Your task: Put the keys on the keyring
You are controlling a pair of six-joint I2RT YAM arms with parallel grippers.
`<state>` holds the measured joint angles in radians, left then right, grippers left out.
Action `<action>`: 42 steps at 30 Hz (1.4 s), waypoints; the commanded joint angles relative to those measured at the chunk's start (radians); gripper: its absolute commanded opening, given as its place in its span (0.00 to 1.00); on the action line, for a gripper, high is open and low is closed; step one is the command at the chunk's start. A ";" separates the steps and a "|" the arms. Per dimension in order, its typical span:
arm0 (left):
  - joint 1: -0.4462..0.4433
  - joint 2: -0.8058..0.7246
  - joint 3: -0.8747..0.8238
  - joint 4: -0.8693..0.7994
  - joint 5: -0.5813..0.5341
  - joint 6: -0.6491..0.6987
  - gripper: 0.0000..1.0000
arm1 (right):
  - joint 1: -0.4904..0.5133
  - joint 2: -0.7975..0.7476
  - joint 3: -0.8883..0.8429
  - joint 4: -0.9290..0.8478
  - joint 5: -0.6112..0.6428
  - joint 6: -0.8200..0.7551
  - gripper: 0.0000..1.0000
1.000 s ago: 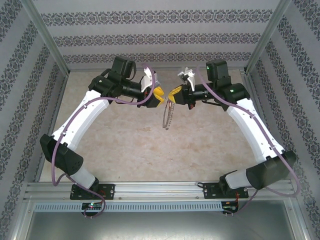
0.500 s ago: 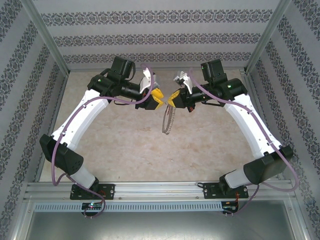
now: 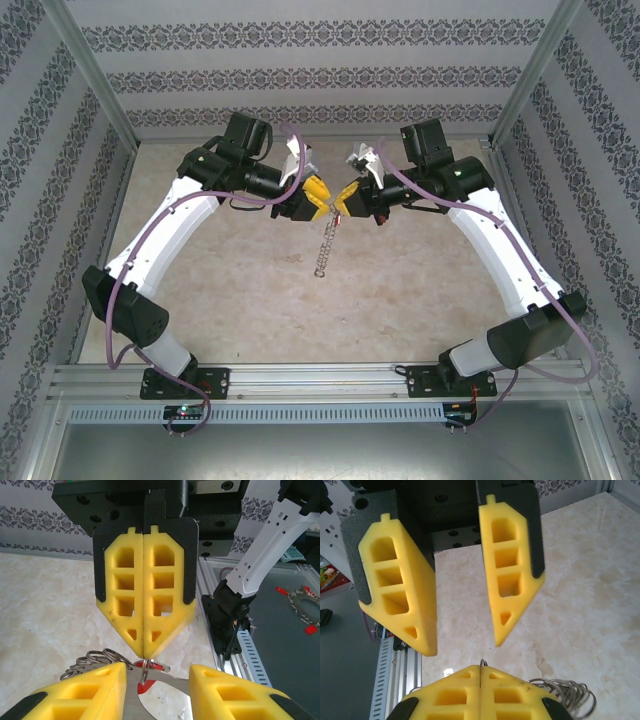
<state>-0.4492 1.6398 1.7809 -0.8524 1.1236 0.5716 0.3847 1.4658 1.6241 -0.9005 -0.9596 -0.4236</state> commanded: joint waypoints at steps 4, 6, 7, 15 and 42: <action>-0.001 0.027 0.031 -0.015 0.054 -0.001 0.37 | 0.013 -0.013 0.034 0.040 -0.054 -0.010 0.00; -0.004 0.033 0.034 -0.015 0.056 -0.001 0.36 | 0.014 -0.014 0.034 0.044 -0.054 -0.009 0.00; -0.005 0.035 0.035 -0.016 0.057 -0.001 0.35 | 0.014 -0.013 0.034 0.045 -0.054 -0.007 0.00; -0.012 0.045 0.038 -0.011 0.067 -0.003 0.31 | 0.015 -0.014 0.026 0.059 -0.052 -0.003 0.00; -0.027 0.006 -0.052 0.210 0.048 -0.125 0.00 | -0.078 -0.161 -0.169 0.319 -0.064 0.249 0.31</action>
<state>-0.4717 1.6878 1.7535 -0.7513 1.1477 0.4927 0.3351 1.3743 1.5249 -0.7238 -0.9890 -0.2947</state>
